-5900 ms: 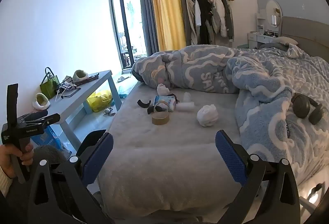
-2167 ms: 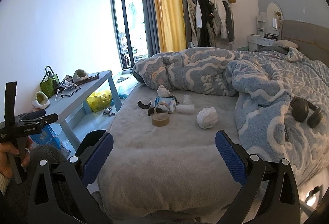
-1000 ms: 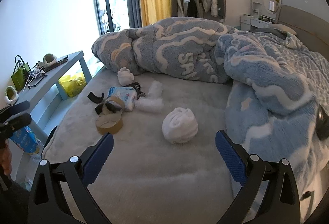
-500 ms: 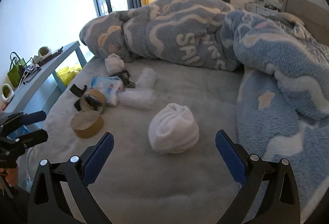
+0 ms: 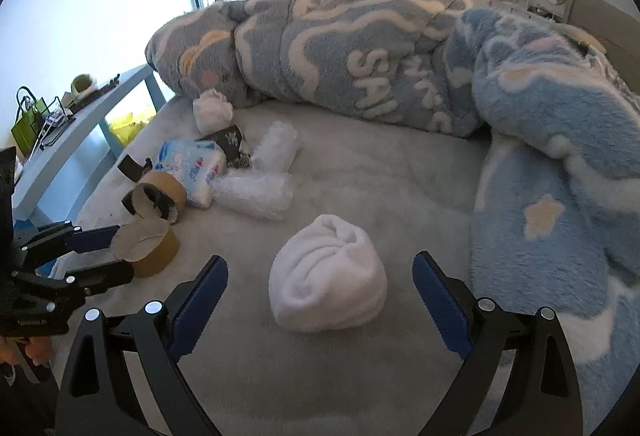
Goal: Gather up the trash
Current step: 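Grasp the brown tape roll with the left tool while the right tool grasps the white rolled towel, then carry the tape roll and towel with both tools to the black bin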
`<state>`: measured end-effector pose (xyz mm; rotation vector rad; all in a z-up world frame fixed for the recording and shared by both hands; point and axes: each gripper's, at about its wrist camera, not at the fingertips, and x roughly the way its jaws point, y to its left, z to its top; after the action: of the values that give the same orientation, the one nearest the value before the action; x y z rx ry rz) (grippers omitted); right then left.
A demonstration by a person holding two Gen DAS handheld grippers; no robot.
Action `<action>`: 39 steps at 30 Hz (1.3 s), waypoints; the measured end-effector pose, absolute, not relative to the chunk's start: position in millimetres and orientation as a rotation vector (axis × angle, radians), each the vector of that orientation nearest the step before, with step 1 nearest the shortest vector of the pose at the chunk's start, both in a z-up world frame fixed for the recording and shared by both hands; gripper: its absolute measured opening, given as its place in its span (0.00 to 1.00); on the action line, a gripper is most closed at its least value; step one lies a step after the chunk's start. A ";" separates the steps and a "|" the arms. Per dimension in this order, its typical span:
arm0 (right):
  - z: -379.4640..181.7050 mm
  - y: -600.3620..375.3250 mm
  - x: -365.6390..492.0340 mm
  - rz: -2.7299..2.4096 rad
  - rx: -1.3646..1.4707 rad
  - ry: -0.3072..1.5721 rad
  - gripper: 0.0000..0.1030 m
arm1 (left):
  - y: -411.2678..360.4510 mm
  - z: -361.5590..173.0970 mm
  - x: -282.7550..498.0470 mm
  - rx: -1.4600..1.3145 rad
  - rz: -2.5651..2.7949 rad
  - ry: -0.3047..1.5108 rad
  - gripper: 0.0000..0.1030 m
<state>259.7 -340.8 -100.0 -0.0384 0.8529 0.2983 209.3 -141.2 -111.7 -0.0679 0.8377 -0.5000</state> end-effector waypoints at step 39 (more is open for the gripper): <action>-37.9 -232.1 274.7 0.393 -0.017 0.740 0.50 | -6.2 -64.1 206.7 -0.151 -0.283 0.739 0.46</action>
<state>274.7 -232.1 -37.9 -0.0175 0.7403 0.3929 206.7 -6.2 -64.1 -0.1511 0.7392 -0.2828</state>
